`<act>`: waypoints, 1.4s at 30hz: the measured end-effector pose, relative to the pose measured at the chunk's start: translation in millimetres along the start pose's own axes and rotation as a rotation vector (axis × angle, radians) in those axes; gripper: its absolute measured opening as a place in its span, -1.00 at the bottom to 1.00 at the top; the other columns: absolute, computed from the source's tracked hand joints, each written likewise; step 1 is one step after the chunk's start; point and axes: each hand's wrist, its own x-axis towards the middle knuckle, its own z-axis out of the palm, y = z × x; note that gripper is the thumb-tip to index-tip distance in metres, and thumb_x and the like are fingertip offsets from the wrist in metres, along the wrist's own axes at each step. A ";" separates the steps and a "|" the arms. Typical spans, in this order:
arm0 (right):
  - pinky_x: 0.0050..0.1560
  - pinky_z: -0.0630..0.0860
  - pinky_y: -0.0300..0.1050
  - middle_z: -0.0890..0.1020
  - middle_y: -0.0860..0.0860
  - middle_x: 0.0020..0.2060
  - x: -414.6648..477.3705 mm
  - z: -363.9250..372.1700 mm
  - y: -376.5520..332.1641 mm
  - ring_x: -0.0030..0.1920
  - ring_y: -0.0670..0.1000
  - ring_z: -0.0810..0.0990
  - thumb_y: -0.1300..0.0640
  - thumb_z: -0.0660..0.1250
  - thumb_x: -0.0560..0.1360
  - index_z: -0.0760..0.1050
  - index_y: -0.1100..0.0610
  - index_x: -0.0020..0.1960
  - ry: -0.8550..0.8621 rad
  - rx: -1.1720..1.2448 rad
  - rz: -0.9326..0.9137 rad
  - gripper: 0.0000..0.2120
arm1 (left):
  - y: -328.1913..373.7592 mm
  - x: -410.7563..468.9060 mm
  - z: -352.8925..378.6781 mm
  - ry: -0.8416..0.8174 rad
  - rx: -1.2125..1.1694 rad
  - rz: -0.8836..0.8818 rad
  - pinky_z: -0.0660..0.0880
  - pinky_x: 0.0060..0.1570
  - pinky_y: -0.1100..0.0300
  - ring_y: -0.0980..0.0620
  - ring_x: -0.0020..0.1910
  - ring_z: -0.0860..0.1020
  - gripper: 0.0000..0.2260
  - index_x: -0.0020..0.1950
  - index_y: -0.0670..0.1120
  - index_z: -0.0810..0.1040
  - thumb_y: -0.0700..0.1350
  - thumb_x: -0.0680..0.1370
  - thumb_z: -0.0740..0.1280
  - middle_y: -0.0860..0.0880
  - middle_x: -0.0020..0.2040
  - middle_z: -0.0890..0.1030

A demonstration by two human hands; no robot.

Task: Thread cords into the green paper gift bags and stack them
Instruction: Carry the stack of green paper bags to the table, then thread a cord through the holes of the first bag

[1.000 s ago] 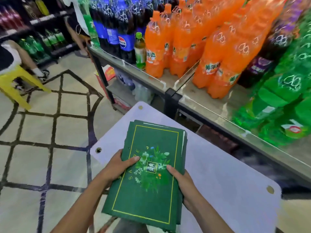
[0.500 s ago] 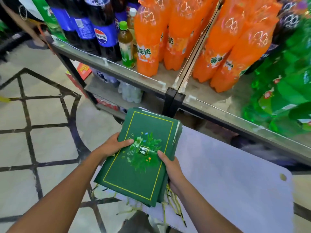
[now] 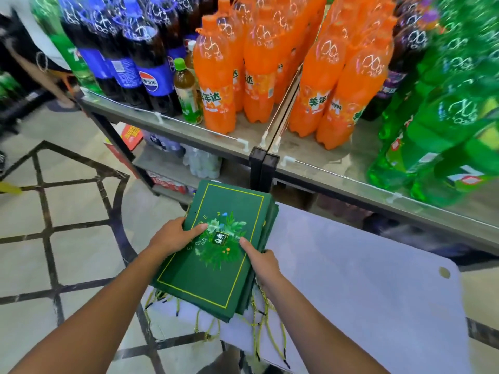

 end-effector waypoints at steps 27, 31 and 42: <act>0.40 0.37 0.15 0.20 0.01 0.58 38.1 -32.7 29.4 0.52 0.09 0.30 -0.35 0.15 0.55 0.38 -0.19 0.50 0.496 -0.704 -1.204 -0.44 | 2.6 -56.0 83.9 0.382 0.523 0.624 0.13 0.58 0.01 0.12 0.61 0.15 -0.30 0.60 0.26 0.24 0.42 0.48 -0.11 0.15 0.64 0.19; 0.36 0.43 0.16 0.28 0.01 0.48 17.1 -29.5 28.8 0.44 0.09 0.39 -0.32 0.28 0.55 0.31 -0.05 0.54 0.465 -0.628 -1.126 -0.35 | 5.5 -60.8 84.4 0.411 0.477 0.658 0.20 0.55 0.02 0.09 0.59 0.23 -0.51 0.57 0.18 0.33 0.27 0.66 0.10 0.10 0.61 0.29; -0.43 0.36 -0.18 0.56 0.06 -0.23 -60.7 -13.8 44.4 -0.29 0.02 0.51 0.02 0.53 0.48 0.51 0.17 -0.12 0.250 -0.153 -0.784 -0.73 | 9.2 -96.6 89.3 0.360 0.308 0.711 0.42 0.37 -0.15 -0.06 0.41 0.47 -0.50 0.43 0.14 0.47 0.25 0.56 0.07 0.04 0.49 0.47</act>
